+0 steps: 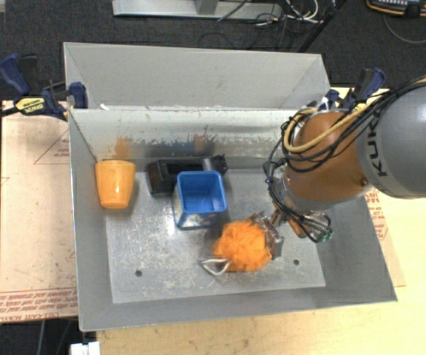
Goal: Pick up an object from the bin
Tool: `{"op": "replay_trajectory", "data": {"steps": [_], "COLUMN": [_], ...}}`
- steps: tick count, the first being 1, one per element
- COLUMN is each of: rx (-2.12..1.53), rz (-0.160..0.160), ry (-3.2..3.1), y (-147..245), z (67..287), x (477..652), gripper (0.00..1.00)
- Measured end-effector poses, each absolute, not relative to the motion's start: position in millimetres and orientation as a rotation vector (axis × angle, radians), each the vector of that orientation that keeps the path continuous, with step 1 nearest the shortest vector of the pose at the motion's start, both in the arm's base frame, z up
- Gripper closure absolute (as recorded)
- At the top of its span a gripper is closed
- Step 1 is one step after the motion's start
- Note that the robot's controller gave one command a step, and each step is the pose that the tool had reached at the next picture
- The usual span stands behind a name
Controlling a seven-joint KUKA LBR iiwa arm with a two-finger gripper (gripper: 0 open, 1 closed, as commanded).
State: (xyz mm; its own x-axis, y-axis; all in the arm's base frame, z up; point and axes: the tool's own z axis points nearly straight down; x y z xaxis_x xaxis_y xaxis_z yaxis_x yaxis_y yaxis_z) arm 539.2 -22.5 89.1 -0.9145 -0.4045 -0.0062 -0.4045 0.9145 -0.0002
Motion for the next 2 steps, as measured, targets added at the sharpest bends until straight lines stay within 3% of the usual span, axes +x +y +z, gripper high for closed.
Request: {"op": "replay_trajectory", "data": {"steps": [1,2], "rx": [-0.633,-0.661], "rz": [0.004,0.005], "ry": [3.069,3.07], "y": [-28,-7], "z": [95,137], "x": [524.9,515.2], "gripper": [1.0,1.0]}}
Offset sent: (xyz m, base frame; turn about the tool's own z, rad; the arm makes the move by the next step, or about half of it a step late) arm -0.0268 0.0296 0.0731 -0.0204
